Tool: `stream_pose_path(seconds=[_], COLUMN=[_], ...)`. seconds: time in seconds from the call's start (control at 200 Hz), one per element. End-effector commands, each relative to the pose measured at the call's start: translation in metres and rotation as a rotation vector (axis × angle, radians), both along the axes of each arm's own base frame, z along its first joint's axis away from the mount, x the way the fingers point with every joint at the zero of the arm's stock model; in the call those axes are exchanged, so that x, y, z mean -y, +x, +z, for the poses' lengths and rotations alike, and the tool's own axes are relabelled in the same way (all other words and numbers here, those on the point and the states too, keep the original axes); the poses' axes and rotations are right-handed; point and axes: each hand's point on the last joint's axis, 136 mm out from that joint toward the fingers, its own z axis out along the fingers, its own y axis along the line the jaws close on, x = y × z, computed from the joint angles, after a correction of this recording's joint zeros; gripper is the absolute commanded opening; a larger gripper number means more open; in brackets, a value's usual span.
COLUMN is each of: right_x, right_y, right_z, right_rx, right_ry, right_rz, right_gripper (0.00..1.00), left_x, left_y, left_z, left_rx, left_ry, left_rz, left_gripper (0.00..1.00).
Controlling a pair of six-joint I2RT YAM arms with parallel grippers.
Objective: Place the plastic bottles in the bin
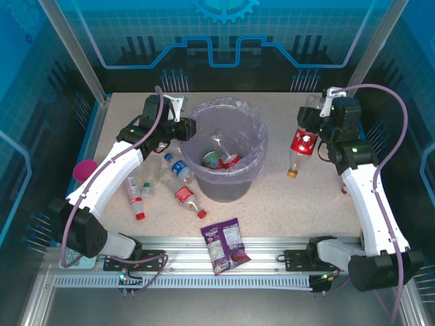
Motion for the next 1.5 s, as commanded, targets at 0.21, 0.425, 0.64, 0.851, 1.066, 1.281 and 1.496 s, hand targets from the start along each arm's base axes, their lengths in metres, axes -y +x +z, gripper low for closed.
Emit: stream_pose_path(seconds=[0.21,0.425,0.64,0.851,1.066,1.281,1.496], right_x=[-0.023,-0.066,-0.136,-0.214,-0.264,-0.286,-0.31], right_y=[-0.031,-0.037,-0.025,-0.003,0.013,0.02,0.019], right_z=[0.155,0.196,0.197,0.143,0.058,-0.019,-0.082], right_rx=[0.548,0.663,0.615,0.392,0.116,-0.1,-0.225], right_ry=[0.125,0.11,0.137,0.135,0.144,0.146,0.089], right_rz=[0.147,0.287,0.494,0.692,0.787,0.824,0.865], right_gripper=[0.58,0.59,0.58,0.58,0.58,0.58,0.58], left_x=[-0.002,-0.001,-0.002,-0.002,-0.002,-0.002,-0.003], left_y=[-0.006,-0.006,-0.005,-0.005,-0.005,-0.004,-0.004], left_z=[-0.002,-0.002,-0.001,-0.003,-0.004,-0.006,-0.006], left_rx=[-0.013,-0.015,-0.012,-0.016,-0.015,-0.02,-0.018], left_ry=[-0.006,-0.01,-0.007,-0.003,0.0,0.001,0.005], left_rz=[-0.01,-0.01,-0.008,-0.008,-0.008,-0.009,-0.002], left_gripper=[0.3,0.3,0.3,0.3,0.3,0.3,0.3])
